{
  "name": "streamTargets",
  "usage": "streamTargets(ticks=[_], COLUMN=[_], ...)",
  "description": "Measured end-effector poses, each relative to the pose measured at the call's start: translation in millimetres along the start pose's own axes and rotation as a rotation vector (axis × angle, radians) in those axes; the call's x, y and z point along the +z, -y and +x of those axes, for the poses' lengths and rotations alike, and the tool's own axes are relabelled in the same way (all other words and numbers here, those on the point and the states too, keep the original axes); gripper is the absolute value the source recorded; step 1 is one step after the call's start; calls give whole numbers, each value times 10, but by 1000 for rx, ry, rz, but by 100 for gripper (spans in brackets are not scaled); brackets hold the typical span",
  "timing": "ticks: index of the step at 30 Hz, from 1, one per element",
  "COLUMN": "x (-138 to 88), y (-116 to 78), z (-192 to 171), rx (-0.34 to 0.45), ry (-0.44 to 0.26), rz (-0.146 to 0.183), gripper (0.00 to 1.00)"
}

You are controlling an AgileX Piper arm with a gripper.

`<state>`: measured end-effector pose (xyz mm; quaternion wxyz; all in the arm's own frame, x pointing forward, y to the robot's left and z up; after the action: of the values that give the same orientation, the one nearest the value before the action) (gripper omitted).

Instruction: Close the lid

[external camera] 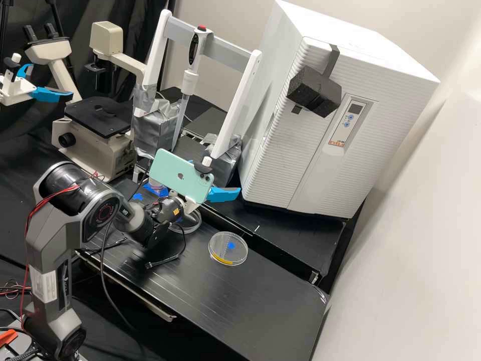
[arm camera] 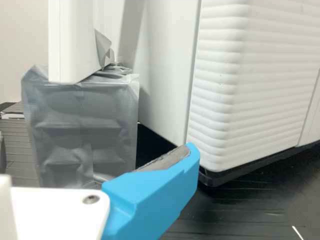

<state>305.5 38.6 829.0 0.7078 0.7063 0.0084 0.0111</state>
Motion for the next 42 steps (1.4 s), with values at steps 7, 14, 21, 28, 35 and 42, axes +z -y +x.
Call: streamTargets(ticks=[7, 14, 21, 28, 35, 42], x=[-1, 118, 309, 592, 771, 818], y=[-1, -73, -315, -518, -596, -498], z=[0, -207, -692, -1102, -1285, -1373], rx=[1, 22, 134, 197, 222, 187], ry=[-1, 11, -32, 44, 123, 155], rz=[0, -1, 31, 64, 71, 82], gripper=[100, 100, 100, 100, 100, 100])
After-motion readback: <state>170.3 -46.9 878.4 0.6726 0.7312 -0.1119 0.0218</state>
